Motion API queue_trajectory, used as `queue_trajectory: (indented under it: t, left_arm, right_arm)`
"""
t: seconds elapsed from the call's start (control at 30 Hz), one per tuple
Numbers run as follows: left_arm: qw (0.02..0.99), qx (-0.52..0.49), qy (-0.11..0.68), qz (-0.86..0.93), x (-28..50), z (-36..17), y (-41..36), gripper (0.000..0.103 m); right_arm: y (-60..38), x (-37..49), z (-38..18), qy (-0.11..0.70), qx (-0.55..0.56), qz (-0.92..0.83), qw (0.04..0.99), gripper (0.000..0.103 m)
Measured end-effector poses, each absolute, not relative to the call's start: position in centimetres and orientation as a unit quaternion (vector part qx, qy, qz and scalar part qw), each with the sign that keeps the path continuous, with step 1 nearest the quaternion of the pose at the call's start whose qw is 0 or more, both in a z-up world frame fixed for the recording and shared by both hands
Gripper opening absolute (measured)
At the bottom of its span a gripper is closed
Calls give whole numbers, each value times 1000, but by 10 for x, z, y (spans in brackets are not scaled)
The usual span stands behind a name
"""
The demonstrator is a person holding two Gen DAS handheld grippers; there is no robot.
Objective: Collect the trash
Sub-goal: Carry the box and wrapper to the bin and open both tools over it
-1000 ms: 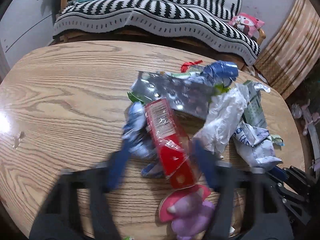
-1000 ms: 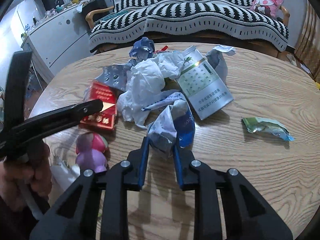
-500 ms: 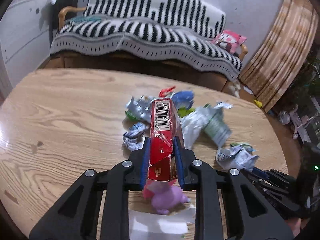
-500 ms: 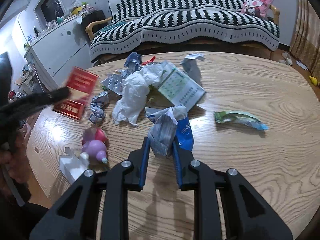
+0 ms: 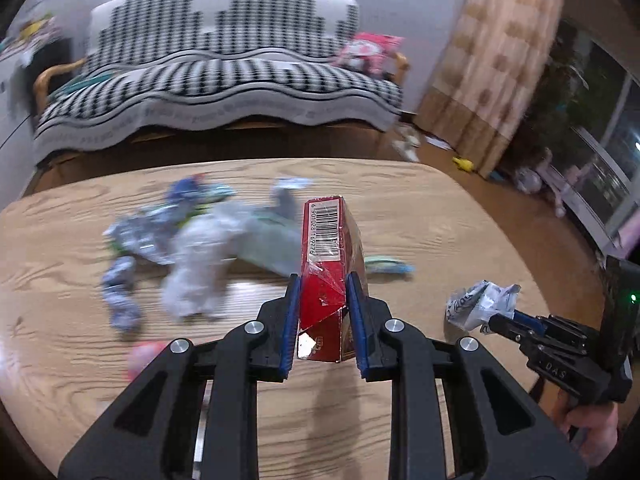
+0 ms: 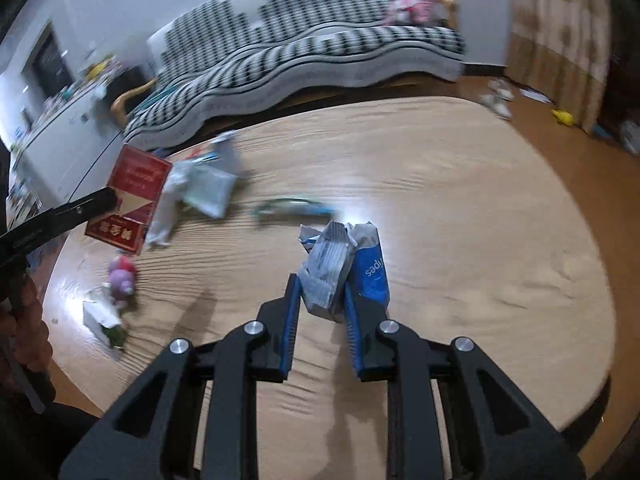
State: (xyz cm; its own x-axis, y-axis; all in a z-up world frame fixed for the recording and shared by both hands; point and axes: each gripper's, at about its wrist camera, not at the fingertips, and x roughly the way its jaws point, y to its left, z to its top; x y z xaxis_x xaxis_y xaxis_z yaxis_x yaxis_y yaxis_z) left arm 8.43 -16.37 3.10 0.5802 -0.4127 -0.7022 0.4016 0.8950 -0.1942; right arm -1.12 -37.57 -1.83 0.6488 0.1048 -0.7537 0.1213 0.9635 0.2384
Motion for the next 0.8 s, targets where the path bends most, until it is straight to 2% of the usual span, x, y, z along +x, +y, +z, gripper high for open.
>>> queue_trajectory:
  t: [0.37,0.6,0.8]
  left_arm:
    - [844,45,393,-362,16,15,-342,23]
    - [798,81,406,-438,-37,-12,-441,23]
    - [764,116,406,-489,-84,-33,-502,23]
  right_arm:
    - [-551,-137,-29,378,258,-87,885,21]
    - [-615,-203,-31,361,275,-162,876,20]
    - [-663,-252,-61,382,300,-226,845,20]
